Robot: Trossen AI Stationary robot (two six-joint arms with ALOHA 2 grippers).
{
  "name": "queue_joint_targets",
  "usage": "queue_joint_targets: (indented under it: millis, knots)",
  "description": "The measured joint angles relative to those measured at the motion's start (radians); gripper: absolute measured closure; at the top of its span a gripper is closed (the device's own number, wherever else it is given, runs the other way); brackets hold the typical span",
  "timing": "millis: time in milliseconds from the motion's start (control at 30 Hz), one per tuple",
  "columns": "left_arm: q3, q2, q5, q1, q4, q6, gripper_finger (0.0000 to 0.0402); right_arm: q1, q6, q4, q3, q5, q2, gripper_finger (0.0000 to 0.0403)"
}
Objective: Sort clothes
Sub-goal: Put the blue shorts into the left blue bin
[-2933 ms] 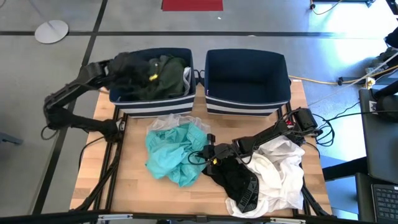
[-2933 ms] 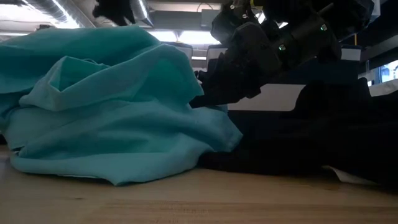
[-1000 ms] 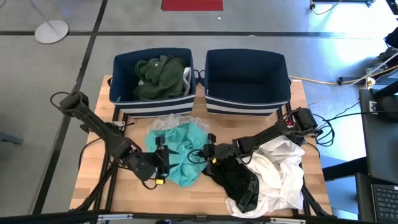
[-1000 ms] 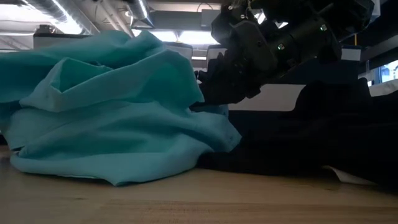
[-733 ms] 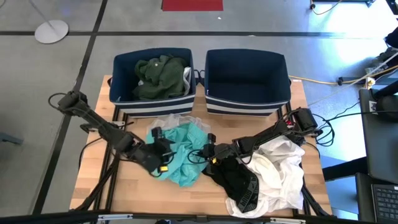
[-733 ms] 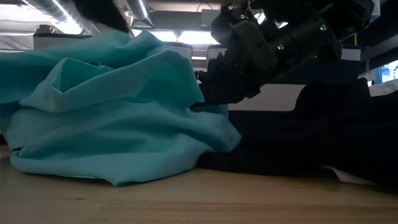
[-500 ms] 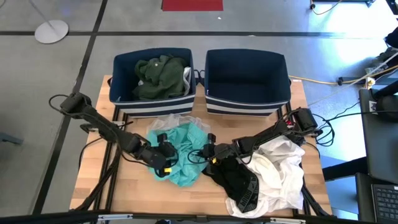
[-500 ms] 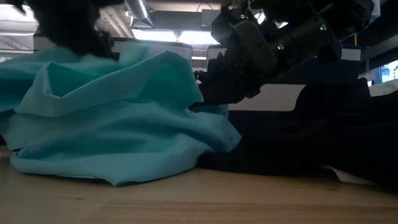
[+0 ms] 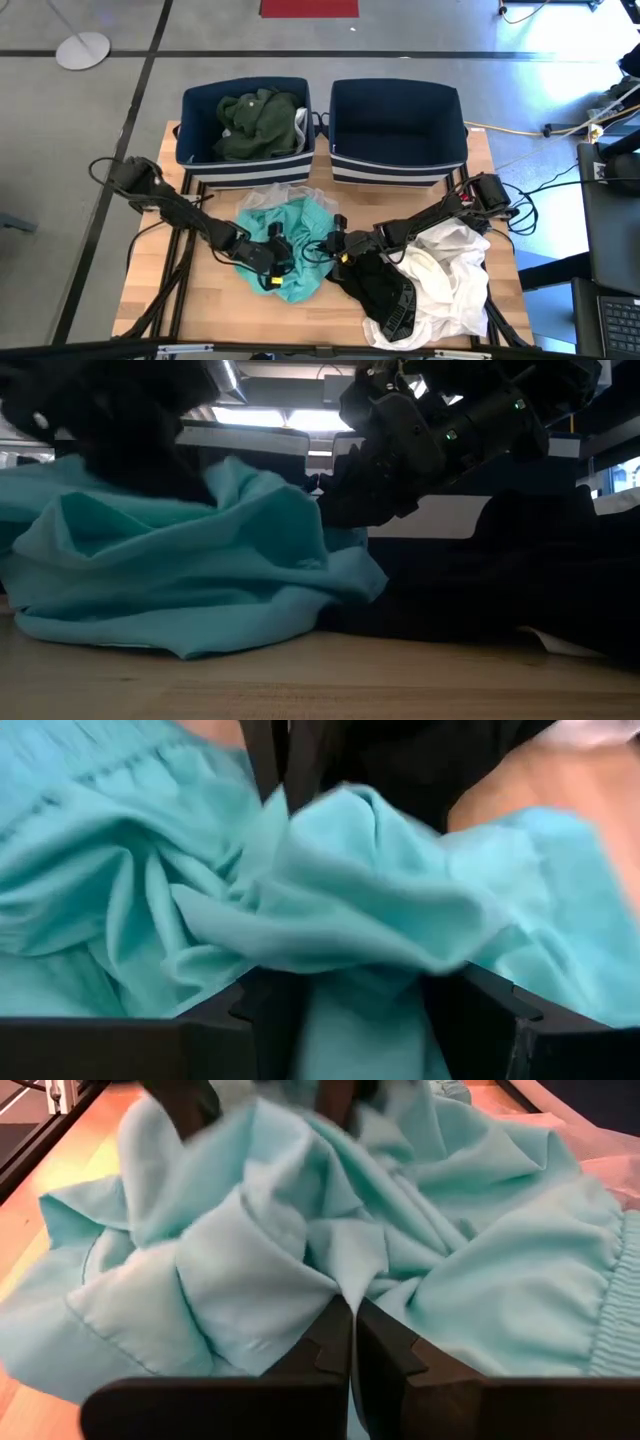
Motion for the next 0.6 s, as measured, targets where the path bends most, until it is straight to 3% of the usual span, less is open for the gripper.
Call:
queue_joint_targets:
  millis: [400,500,600]
  knots:
    - [0.005,0.246,-0.098,0.099,0.099,-0.031,0.0218,0.0,0.0,0.0,0.0,0.001,0.0,0.0386]
    - [0.006,0.288,-0.099,0.111,0.124,-0.035,0.0242,0.0,0.0,0.0,0.0,0.0,0.0,0.0386]
    - [0.009,0.31,-0.085,0.121,0.135,-0.033,0.0291,0.0,0.0,0.0,0.0,0.001,0.0,0.0386]
